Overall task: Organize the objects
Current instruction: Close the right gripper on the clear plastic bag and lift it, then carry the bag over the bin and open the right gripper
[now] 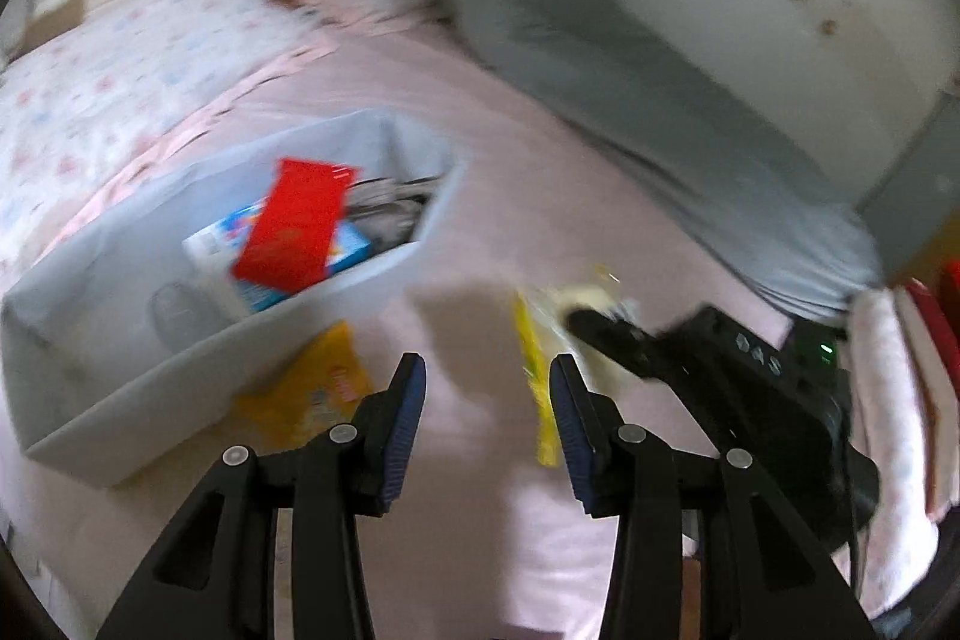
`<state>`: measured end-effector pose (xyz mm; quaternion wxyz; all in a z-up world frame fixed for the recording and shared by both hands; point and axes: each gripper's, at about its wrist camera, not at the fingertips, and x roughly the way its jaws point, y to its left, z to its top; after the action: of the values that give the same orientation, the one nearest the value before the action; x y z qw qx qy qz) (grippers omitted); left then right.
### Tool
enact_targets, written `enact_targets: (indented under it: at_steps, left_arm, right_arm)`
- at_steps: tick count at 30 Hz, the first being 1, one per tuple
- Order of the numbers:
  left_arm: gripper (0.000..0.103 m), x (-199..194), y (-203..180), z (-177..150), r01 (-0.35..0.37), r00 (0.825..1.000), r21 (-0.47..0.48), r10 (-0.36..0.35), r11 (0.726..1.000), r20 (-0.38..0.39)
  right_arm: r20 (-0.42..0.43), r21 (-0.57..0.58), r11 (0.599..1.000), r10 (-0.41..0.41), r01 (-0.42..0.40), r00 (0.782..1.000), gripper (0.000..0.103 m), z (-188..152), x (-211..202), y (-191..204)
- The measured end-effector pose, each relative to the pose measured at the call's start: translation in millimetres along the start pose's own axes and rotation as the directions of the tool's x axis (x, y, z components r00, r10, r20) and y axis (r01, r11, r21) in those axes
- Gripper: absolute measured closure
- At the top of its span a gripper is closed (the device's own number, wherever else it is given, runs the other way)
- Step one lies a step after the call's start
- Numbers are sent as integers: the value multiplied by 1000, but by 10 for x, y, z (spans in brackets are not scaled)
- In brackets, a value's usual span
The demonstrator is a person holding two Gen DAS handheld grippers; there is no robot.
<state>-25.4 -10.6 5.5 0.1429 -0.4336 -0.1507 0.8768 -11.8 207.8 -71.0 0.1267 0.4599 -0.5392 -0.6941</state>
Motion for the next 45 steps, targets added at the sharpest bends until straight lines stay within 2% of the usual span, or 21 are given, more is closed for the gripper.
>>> enact_targets:
  at_steps: [1, 4, 7, 11, 12, 15, 17, 20, 23, 24, 26, 29, 30, 31, 33, 36, 38, 42, 45]
  left_arm:
    - [60, -26, -55, -9, 18, 1000, 23, -18, 1000, 8]
    - [58, -65, -185, -28, 20, 999, 84, -23, 996, 29]
    - [58, -27, -212, -32, -23, 1000, 108, 21, 994, 21]
    - [58, 8, -123, -11, -145, 989, 96, 143, 985, 31]
    - [58, -1, -91, 2, -172, 985, 90, 169, 981, 40]
    - [61, -56, 22, 43, -197, 979, 45, 194, 979, 61]
    - [67, -105, 140, 72, -194, 979, -10, 194, 981, 67]
    - [72, -217, 298, 105, -192, 975, -76, 199, 978, 98]
    - [81, -373, 412, 146, -232, 954, -112, 248, 966, 169]
    - [81, -429, 485, 165, -246, 945, -135, 268, 960, 189]
    - [86, -475, 621, 180, -241, 941, -178, 274, 954, 197]
    - [92, -536, 833, 200, -257, 932, -241, 306, 936, 195]
    - [100, -552, 884, 210, -251, 932, -248, 302, 936, 199]
    - [103, -577, 915, 213, -240, 933, -253, 295, 937, 207]
    - [103, -663, 938, 200, -226, 927, -254, 288, 940, 239]
    - [103, -814, 933, 204, -198, 915, -225, 262, 954, 306]
    - [103, -843, 928, 236, -194, 910, -204, 254, 960, 328]
    - [103, -764, 950, 269, -195, 921, -193, 248, 962, 302]
    - [101, -700, 973, 260, -212, 932, -204, 261, 956, 252]
  right_arm:
    - [-1, 6, 999, 43, -43, 999, 46, 136, -122, -22]
    - [-32, 13, 985, 170, -169, 985, 46, 132, -78, 82]
    - [-119, 26, 958, 287, -286, 951, 46, 72, 269, 235]
    - [-246, 55, 919, 391, -390, 887, 46, 59, 638, 290]
    - [-277, 56, 913, 404, -405, 872, 45, 18, 722, 350]
    - [-328, 47, 905, 414, -423, 849, 45, -47, 946, 481]
    - [-329, 55, 898, 429, -436, 841, 45, 48, 1089, 580]
    - [-360, 79, 884, 456, -461, 814, 44, -64, 1134, 569]
    - [-399, 115, 865, 490, -488, 775, 44, -186, 1161, 505]
    - [-412, 122, 866, 489, -486, 769, 44, -212, 1200, 512]
    - [-434, 119, 867, 484, -484, 760, 44, -263, 1224, 536]
    - [-442, 82, 871, 468, -485, 765, 44, -336, 1228, 554]
    - [-435, 73, 866, 474, -495, 765, 44, -349, 1231, 585]
    - [-429, 70, 857, 488, -511, 760, 44, -357, 1232, 615]
    - [-423, 75, 831, 527, -550, 737, 44, -371, 1233, 655]
    - [-412, 75, 802, 566, -592, 714, 44, -391, 1254, 736]
    - [-417, 69, 807, 558, -587, 718, 44, -416, 1285, 762]
    - [-415, 34, 859, 477, -511, 774, 44, -436, 1350, 784]
    - [-408, 27, 880, 442, -473, 799, 44, -404, 1347, 734]
